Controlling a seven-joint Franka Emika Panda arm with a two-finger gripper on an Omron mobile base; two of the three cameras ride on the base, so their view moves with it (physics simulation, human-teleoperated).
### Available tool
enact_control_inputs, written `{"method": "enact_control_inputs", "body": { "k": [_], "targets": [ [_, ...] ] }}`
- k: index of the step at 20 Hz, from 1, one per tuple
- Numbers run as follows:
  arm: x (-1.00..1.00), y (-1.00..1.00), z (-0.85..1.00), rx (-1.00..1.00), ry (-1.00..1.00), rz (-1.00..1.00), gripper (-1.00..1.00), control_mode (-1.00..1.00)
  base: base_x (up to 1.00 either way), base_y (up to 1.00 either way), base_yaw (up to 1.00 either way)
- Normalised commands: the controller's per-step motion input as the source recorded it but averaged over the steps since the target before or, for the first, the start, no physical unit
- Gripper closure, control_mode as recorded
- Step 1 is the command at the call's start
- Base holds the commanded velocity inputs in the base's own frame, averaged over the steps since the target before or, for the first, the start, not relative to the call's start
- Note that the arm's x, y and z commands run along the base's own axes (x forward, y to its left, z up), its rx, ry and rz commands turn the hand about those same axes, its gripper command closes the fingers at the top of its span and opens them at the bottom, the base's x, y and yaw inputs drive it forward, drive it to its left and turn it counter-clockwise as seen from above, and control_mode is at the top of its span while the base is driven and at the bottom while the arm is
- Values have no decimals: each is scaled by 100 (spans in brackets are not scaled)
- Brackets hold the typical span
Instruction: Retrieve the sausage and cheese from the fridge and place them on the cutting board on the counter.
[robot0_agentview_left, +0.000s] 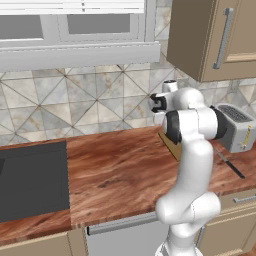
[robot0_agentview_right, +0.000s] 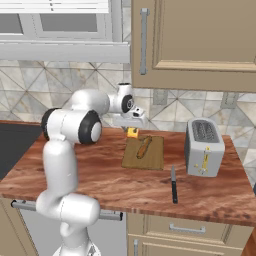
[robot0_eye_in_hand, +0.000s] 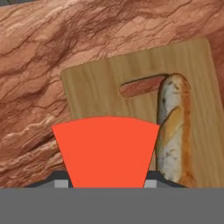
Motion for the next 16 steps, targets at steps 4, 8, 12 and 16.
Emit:
{"method": "enact_control_inputs", "body": {
  "k": [4, 8, 12, 16],
  "targets": [
    [41, -17, -39, 0, 8, 0, 100, -100, 0, 0, 0],
    [27, -19, -40, 1, 4, 0, 100, -100, 0, 0, 0],
    [17, -11, -34, 0, 0, 0, 100, -100, 0, 0, 0],
    [1, 0, -42, 0, -1, 0, -100, -100, 0, 0, 0]
  ]
}}
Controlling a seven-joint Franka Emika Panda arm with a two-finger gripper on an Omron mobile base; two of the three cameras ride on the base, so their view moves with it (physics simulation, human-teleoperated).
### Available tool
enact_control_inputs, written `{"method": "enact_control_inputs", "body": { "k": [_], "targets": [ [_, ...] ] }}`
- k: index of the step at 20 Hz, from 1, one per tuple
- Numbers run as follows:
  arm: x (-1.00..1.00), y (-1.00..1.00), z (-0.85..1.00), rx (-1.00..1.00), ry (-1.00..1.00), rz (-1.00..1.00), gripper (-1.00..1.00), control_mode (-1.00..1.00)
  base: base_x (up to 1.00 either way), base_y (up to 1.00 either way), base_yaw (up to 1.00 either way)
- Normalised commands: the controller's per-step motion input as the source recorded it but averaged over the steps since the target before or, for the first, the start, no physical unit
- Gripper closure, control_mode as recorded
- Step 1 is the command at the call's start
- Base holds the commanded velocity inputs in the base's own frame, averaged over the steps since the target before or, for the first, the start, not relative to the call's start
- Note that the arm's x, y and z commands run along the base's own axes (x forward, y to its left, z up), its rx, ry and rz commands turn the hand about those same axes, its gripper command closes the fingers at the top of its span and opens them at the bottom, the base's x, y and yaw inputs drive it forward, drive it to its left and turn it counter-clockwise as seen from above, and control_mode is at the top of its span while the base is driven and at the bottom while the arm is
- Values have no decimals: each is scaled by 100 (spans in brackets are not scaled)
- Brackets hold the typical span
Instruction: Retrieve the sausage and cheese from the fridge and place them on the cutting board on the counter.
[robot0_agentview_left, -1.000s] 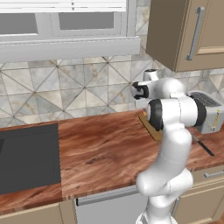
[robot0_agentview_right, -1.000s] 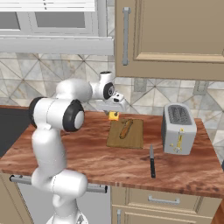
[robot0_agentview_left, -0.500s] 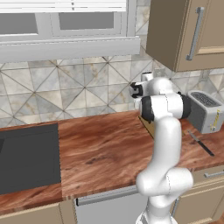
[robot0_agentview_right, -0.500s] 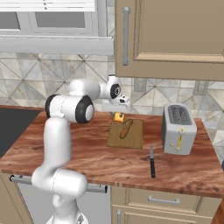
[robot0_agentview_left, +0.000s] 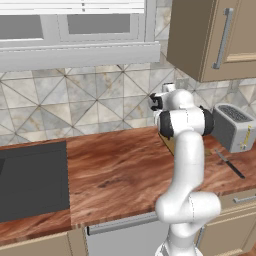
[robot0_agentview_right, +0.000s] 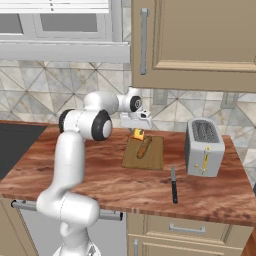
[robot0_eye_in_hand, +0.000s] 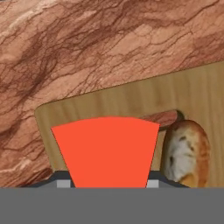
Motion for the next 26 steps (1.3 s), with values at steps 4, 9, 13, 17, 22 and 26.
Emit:
{"method": "enact_control_inputs", "body": {
  "k": [4, 9, 13, 17, 22, 26],
  "targets": [
    [-11, 0, -23, 0, -4, 1, -100, -100, 0, 0, 0],
    [-25, 0, 0, 0, 0, 1, -100, -100, 0, 0, 0],
    [-63, 0, 4, 1, -1, 4, -100, -100, 0, 0, 0],
    [-83, 7, 51, 8, -1, 3, -100, -100, 0, 0, 0],
    [-94, 27, 64, 6, -1, 3, -100, -100, 0, 0, 0],
    [-94, 35, 37, 1, -2, 3, -100, -100, 0, 0, 0]
  ]
}}
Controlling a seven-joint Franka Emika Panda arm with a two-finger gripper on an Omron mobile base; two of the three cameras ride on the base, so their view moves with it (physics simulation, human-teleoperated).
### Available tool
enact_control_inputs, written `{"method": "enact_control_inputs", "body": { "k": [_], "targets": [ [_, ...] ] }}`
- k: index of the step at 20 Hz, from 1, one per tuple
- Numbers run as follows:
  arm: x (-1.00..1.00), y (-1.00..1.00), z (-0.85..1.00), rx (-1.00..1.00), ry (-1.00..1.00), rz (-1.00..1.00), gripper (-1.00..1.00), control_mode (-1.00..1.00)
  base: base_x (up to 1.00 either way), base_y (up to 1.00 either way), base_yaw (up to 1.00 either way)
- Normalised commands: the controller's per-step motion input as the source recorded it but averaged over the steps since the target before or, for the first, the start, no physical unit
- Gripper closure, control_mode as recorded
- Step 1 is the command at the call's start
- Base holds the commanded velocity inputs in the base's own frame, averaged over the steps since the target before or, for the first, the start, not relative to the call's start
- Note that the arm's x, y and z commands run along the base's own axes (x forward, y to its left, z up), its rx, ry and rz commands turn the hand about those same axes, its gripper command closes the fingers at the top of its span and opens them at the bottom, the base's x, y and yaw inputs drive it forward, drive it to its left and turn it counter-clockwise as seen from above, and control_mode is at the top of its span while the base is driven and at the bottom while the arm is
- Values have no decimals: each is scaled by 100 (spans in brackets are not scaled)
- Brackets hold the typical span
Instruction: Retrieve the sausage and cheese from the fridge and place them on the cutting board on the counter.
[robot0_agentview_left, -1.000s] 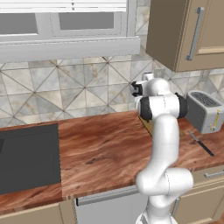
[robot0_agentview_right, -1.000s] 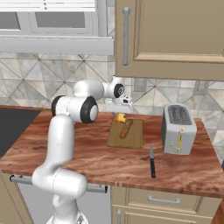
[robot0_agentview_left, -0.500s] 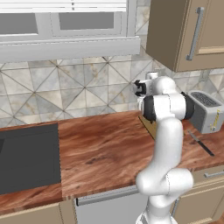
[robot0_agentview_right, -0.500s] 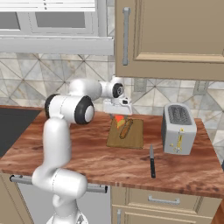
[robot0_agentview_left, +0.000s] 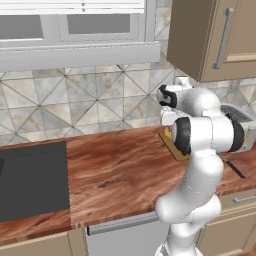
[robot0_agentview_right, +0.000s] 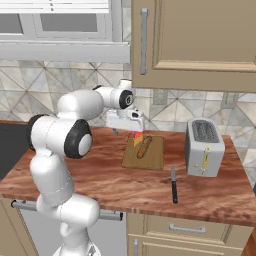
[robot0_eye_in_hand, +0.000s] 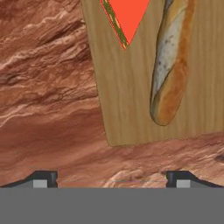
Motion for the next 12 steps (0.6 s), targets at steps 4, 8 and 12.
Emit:
{"method": "enact_control_inputs", "body": {
  "k": [4, 8, 12],
  "targets": [
    [-99, 34, 29, 0, 0, 4, -100, -100, 0, 0, 0],
    [-100, 28, 54, 0, -3, 4, -100, -100, 0, 0, 0],
    [-100, 36, 75, 0, -11, 6, -100, -100, 0, 0, 0]
  ]
}}
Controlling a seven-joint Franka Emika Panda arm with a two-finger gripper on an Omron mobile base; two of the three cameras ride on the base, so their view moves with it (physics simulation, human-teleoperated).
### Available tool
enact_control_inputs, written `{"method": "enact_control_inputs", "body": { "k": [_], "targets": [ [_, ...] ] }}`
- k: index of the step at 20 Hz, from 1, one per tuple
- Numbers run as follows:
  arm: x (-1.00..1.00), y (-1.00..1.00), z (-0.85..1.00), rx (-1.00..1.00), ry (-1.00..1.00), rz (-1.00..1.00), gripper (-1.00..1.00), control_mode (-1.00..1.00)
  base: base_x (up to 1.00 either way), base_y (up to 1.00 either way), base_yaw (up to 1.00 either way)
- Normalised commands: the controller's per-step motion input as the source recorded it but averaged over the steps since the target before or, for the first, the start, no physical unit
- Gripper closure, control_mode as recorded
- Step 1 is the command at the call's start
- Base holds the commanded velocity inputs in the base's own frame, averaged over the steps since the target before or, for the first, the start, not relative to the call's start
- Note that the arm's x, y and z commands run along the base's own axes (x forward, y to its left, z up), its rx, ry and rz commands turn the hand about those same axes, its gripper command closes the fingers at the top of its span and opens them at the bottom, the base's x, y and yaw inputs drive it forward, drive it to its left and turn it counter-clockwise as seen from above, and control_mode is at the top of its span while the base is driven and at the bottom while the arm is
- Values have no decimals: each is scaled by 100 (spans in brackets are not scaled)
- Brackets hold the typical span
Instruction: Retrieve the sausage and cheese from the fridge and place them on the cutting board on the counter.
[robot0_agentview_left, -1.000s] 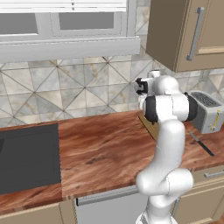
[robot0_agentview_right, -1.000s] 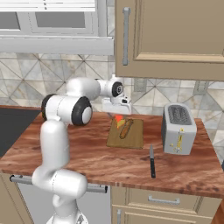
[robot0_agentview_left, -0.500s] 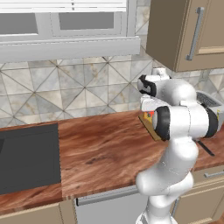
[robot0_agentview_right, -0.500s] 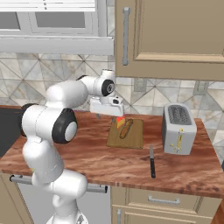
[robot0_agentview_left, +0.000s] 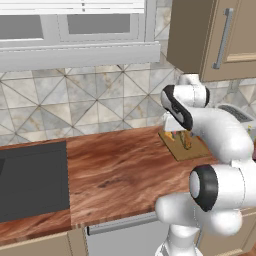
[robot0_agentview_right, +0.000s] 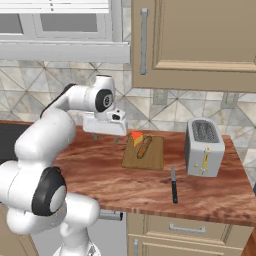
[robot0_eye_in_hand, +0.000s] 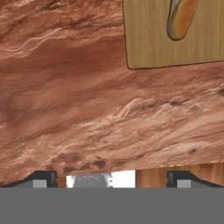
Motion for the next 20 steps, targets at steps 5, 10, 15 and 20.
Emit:
{"method": "enact_control_inputs", "body": {
  "k": [5, 10, 15, 20],
  "targets": [
    [-100, 41, 80, 0, -21, 13, -100, -100, 0, 0, 0],
    [-100, 30, 49, 0, -39, 16, -100, -100, 0, 0, 0],
    [-100, 4, 40, 0, -43, 17, -100, -100, 0, 0, 0],
    [-42, 1, 62, 0, -35, 6, -100, -100, 0, 0, 0]
  ]
}}
